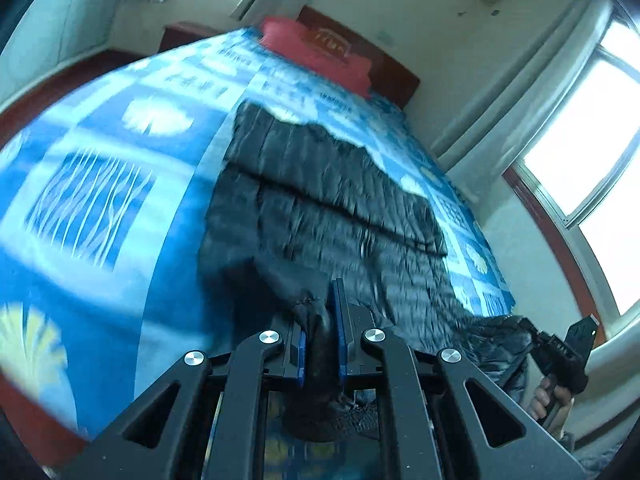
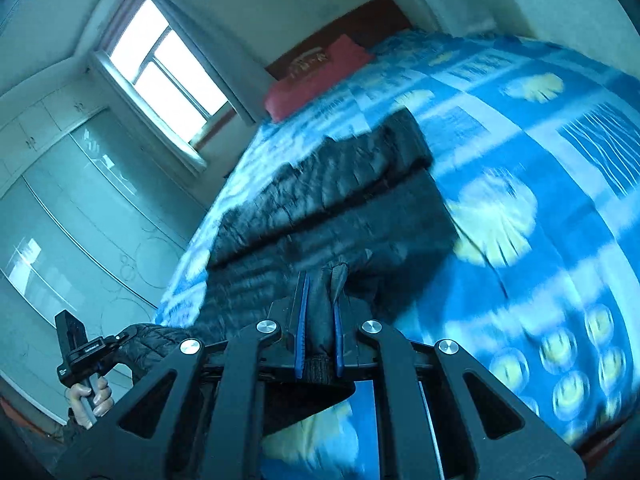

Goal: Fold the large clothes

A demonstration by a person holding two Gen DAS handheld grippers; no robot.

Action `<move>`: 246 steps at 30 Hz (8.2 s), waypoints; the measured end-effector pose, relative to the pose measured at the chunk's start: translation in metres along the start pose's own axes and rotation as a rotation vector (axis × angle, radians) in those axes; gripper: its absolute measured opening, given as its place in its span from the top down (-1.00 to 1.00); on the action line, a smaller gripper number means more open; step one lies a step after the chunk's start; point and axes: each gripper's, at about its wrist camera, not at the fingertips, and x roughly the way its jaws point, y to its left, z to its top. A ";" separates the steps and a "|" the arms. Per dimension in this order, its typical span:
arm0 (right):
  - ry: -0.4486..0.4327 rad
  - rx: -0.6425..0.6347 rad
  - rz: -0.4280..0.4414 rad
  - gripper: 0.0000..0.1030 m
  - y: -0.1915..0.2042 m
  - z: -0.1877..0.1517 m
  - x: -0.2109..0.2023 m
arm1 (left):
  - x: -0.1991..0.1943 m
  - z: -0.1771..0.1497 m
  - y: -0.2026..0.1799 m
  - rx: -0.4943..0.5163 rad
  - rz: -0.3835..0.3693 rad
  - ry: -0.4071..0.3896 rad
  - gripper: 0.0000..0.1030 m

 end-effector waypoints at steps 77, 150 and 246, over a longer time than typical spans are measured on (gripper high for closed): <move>0.143 -0.302 -0.485 -0.19 -0.033 0.201 0.433 | 0.345 0.235 0.028 0.088 0.531 -0.001 -0.38; 0.030 -0.203 -0.530 -0.51 -0.042 0.113 0.242 | 0.191 0.112 0.052 -0.031 0.485 -0.050 -0.49; 0.048 0.085 -0.415 0.16 -0.076 -0.028 0.112 | 0.123 0.000 0.066 -0.157 0.345 0.017 0.21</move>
